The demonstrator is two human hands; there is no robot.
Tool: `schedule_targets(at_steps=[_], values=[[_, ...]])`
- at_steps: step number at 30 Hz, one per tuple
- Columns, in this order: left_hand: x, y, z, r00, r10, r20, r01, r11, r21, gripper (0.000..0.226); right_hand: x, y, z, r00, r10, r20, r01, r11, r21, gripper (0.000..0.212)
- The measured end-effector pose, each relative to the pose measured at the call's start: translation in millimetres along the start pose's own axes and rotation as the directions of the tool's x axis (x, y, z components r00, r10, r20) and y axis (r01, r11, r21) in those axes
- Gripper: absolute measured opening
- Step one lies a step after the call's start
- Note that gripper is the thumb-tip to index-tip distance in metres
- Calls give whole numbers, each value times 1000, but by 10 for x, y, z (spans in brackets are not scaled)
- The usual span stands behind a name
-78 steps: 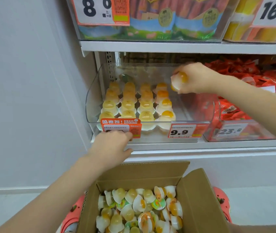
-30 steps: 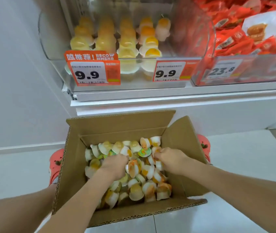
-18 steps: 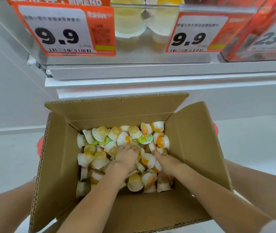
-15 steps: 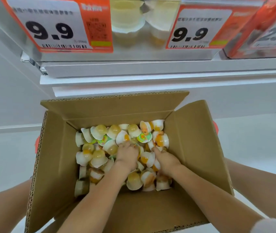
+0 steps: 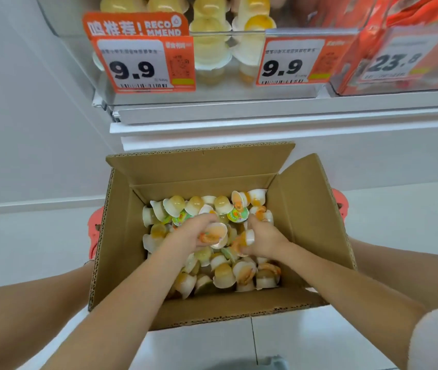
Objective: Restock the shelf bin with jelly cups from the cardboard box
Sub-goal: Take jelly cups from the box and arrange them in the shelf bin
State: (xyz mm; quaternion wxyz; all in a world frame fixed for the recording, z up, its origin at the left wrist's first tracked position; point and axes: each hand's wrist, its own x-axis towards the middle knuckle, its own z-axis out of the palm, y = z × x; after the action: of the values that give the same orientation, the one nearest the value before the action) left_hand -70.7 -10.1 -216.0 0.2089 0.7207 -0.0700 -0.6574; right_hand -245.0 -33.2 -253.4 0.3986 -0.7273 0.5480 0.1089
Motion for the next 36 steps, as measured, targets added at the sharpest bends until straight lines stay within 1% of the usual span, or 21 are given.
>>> schedule_targets(at_steps=[1, 2, 4, 5, 7, 9, 11, 13, 14, 15, 17, 19, 21, 24, 26, 27, 29, 31, 32, 34, 36], values=[[-142, 69, -45, 997, -43, 65, 53, 985, -166, 20, -57, -102, -131, 999, -2, -40, 6, 994, 109, 43], [-269, 138, -84, 992, -52, 117, 83, 957, -278, 21, -128, -214, -283, 998, 8, -66, 8, 971, 238, 42], [-508, 298, -160, 984, -21, 178, 85, 929, -361, 35, -280, -427, -616, 999, 29, -44, -2, 856, 517, 43], [-636, 391, -179, 980, 2, 200, 73, 927, -368, 44, -372, -524, -783, 999, 4, -34, 18, 796, 606, 45], [-916, 596, -182, 967, 66, 246, 32, 927, -374, 53, -589, -706, -1119, 993, -75, -90, 115, 742, 660, 52], [-1277, 798, -154, 947, 149, 284, -38, 932, -360, 45, -866, -902, -1429, 965, -188, -185, 264, 672, 692, 55], [-1642, 974, -130, 922, 226, 314, -119, 937, -327, 36, -1121, -1073, -1693, 923, -279, -266, 380, 546, 746, 49], [-1961, 1098, -134, 885, 298, 357, -175, 924, -339, 38, -1314, -1191, -1889, 880, -354, -318, 457, 439, 774, 38], [-2084, 1151, -139, 857, 333, 394, -190, 914, -360, 40, -1389, -1240, -1962, 851, -385, -357, 503, 403, 765, 33], [-2181, 1194, -139, 824, 366, 432, -202, 903, -379, 41, -1428, -1268, -2019, 817, -408, -407, 560, 394, 729, 31], [-2303, 1241, -136, 759, 430, 489, -221, 877, -427, 42, -1477, -1324, -2094, 760, -419, -496, 648, 431, 628, 33], [-2309, 1234, -149, 685, 496, 534, -232, 843, -486, 48, -1483, -1356, -2143, 732, -416, -539, 681, 465, 566, 37], [-2256, 1233, -179, 627, 530, 570, -264, 834, -485, 52, -1439, -1370, -2195, 727, -424, -540, 684, 515, 517, 36], [-2201, 1241, -234, 593, 559, 580, -261, 815, -518, 52, -1368, -1375, -2250, 737, -452, -503, 672, 565, 478, 35], [-2167, 1256, -252, 612, 570, 549, -221, 789, -573, 57, -1327, -1392, -2275, 731, -483, -482, 677, 602, 424, 37], [-2157, 1263, -249, 626, 571, 531, -214, 780, -588, 56, -1310, -1400, -2273, 732, -499, -464, 676, 622, 396, 40], [-2158, 1268, -229, 658, 566, 497, -228, 778, -585, 49, -1283, -1408, -2258, 748, -519, -412, 659, 653, 374, 54], [-2176, 1273, -205, 697, 543, 468, -242, 793, -559, 48, -1272, -1420, -2241, 755, -530, -385, 651, 677, 344, 71], [-2180, 1276, -195, 711, 532, 460, -249, 802, -542, 49, -1271, -1428, -2229, 749, -533, -394, 655, 683, 322, 70], [-2192, 1270, -182, 725, 524, 446, -272, 813, -514, 49, -1277, -1434, -2215, 735, -520, -435, 663, 687, 297, 60], [-2206, 1254, -174, 738, 516, 434, -287, 823, -491, 48, -1283, -1432, -2208, 731, -505, -459, 656, 705, 270, 60]])
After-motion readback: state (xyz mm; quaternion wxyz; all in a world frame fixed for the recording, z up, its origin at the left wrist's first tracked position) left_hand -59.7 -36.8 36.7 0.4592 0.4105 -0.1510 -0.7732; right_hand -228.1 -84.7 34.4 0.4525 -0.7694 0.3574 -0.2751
